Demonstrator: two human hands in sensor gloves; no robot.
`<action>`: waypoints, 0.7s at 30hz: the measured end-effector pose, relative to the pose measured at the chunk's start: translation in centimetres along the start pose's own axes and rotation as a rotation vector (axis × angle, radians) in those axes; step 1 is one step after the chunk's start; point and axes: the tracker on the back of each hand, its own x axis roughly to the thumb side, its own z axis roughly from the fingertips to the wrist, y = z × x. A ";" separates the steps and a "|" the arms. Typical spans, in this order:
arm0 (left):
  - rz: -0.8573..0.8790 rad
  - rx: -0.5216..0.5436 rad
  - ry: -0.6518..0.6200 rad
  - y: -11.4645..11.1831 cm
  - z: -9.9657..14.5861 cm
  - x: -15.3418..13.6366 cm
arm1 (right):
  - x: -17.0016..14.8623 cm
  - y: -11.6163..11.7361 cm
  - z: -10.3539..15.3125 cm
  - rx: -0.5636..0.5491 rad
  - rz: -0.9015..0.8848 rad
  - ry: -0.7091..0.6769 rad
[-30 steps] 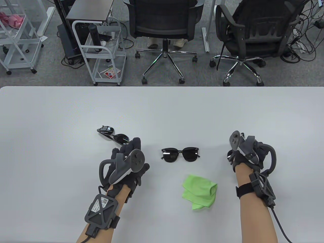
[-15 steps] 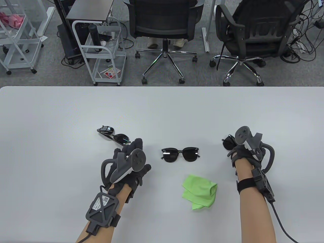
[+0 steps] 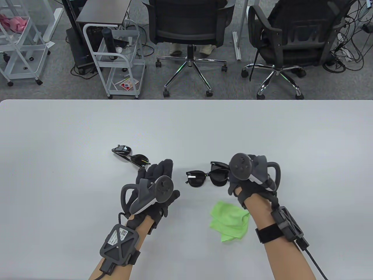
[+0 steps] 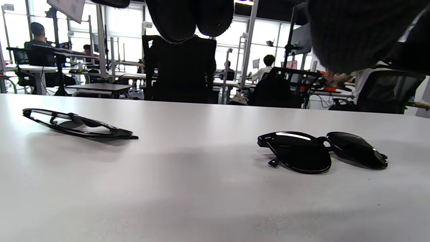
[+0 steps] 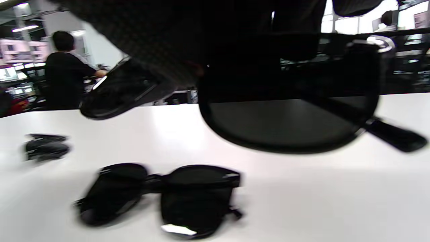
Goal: Dust sunglasses
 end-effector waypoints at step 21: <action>-0.220 0.072 -0.219 -0.2 1.6 5.4 | 5.9 1.7 2.8 0.010 -0.135 -0.214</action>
